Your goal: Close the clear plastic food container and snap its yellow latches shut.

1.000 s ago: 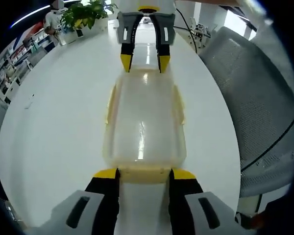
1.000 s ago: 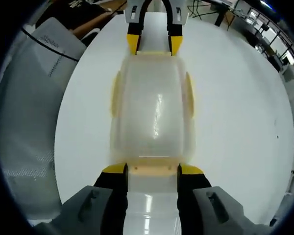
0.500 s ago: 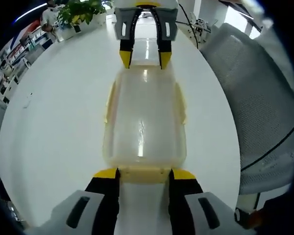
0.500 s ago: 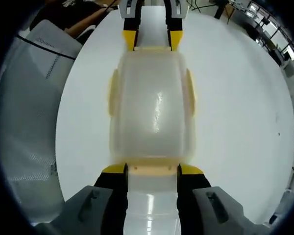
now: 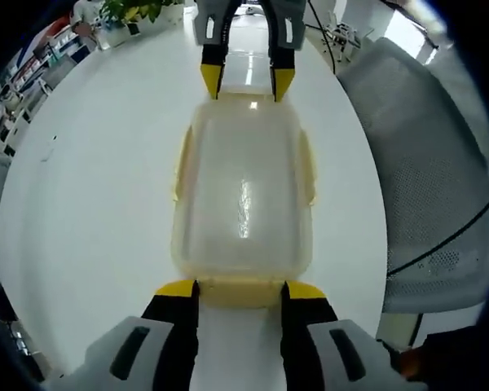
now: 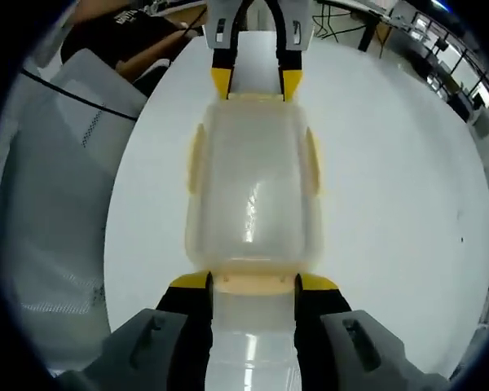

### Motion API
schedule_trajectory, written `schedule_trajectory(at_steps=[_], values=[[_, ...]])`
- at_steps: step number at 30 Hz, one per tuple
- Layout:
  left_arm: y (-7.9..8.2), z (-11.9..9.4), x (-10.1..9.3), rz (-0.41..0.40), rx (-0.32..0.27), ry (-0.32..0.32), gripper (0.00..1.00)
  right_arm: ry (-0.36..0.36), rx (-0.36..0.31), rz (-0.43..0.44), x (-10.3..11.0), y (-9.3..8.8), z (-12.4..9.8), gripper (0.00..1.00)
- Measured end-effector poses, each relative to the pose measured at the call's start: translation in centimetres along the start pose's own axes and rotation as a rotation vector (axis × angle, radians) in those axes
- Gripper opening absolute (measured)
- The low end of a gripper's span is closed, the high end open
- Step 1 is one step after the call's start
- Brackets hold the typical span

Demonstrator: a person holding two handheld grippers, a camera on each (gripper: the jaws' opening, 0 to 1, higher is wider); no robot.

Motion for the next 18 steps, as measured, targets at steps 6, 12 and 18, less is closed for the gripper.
schedule_trajectory(at_steps=[6,12,18], values=[[1.0,-1.3,0.0,-0.002,0.002,0.017,0.33,-0.004,-0.029,-0.002,-0.1,0.2,-1.1,0.35],[2.7,-2.3,0.0,-0.006,0.001,0.022,0.33,-0.017,-0.055,-0.011,-0.1,0.1,-3.1,0.35],[5.2,-2.7,0.3,0.021,0.006,0.035,0.33,-0.032,-0.077,-0.012,0.0,-0.9,-5.7,0.35]])
Point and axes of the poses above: the point that each gripper's makers call its tool centre point, and the gripper's own axes: z roughly forward along the fingers, x roughly to its left, y roughly out of its top, the point moved 6 cm from there along -z, roughly backward along the fingers, and after that the axes turned 11 degrees about -x, right-handed, at the moved point
